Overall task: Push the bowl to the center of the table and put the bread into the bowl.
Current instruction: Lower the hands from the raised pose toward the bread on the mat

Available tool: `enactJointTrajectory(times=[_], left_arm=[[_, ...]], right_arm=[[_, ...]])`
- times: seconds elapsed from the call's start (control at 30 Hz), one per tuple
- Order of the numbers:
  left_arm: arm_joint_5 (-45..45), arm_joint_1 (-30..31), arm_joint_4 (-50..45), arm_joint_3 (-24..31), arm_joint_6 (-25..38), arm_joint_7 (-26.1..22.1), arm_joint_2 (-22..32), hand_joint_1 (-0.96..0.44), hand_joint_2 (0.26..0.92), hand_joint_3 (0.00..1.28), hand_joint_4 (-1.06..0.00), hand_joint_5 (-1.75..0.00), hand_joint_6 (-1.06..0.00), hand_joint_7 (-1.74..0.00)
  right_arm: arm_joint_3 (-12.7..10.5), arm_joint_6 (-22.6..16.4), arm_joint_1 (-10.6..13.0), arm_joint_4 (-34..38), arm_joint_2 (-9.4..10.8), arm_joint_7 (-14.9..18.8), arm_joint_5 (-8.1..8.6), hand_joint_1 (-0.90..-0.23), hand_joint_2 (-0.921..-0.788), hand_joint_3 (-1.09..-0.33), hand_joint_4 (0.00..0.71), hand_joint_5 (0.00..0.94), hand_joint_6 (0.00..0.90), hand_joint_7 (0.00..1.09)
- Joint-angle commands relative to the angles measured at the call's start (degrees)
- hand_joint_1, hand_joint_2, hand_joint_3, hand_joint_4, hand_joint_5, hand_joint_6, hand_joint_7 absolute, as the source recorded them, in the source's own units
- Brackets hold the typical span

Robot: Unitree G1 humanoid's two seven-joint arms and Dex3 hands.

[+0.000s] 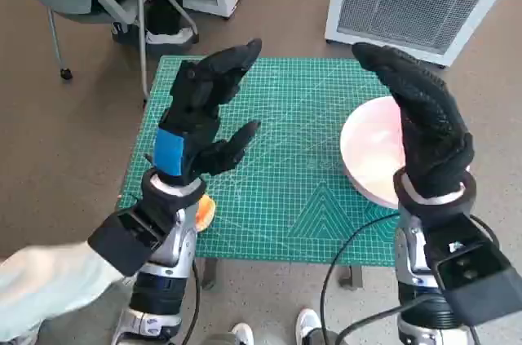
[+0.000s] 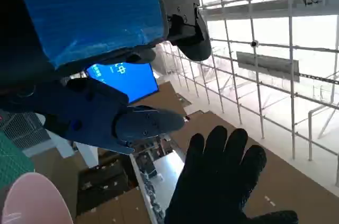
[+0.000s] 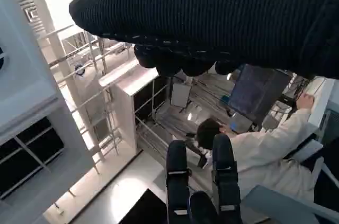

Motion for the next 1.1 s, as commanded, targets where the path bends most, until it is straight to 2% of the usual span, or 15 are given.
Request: enactJointTrajectory(times=[0.03, 0.5, 0.7, 0.83, 0.9, 1.0, 1.1], left_arm=[[-0.08, -0.93, 0.41, 0.03, -0.23, -0.34, 0.18, -0.33, 0.921, 0.34, -0.43, -0.07, -0.18, -0.74], [0.73, -0.90, 0.22, 0.04, -0.13, -0.18, 0.38, -0.33, 0.921, 0.33, -0.43, -0.07, -0.19, -0.74], [0.82, -0.71, 0.06, 0.11, 0.02, -0.21, 0.59, -0.33, 0.921, 0.33, -0.43, -0.06, -0.19, -0.74], [0.89, -0.53, -0.13, 0.20, 0.12, -0.14, 0.75, -0.33, 0.921, 0.33, -0.43, -0.06, -0.19, -0.74], [0.97, -0.41, -0.24, 0.26, 0.04, -0.15, 0.91, -0.32, 0.921, 0.33, -0.43, -0.06, -0.19, -0.74], [1.05, -0.25, -0.14, 0.40, -0.27, -0.21, 1.21, -0.32, 0.921, 0.33, -0.43, -0.06, -0.19, -0.74], [1.24, -0.14, 0.11, 0.51, -0.62, -0.16, 1.46, -0.32, 0.921, 0.33, -0.43, -0.06, -0.18, -0.73]], right_arm=[[0.09, 0.76, 0.63, 0.20, -0.17, 0.41, -0.56, -0.561, -0.921, -0.739, 0.289, 0.000, 0.006, 0.63], [-0.12, 0.46, 1.02, 0.73, -0.42, 0.52, -0.65, -0.550, -0.921, -0.741, 0.294, 0.003, 0.005, 0.63], [-1.64, -0.59, 1.88, 1.17, -1.73, 0.41, -0.93, -0.541, -0.921, -0.744, 0.295, 0.003, 0.004, 0.63], [-4.68, -2.39, 2.50, 2.82, -3.82, -0.24, -1.35, -0.530, -0.921, -0.756, 0.293, 0.002, 0.000, 0.63], [-7.33, -3.62, 2.68, 4.89, -5.05, -1.84, -2.44, -0.524, -0.921, -0.770, 0.291, 0.001, 0.000, 0.63], [-11.55, -5.29, 3.06, 8.91, -6.23, -5.55, -4.56, -0.516, -0.921, -0.792, 0.283, 0.001, -0.001, 0.63], [-15.04, -5.82, 3.31, 12.92, -6.91, -9.53, -5.83, -0.520, -0.921, -0.800, 0.276, 0.001, -0.001, 0.61]])
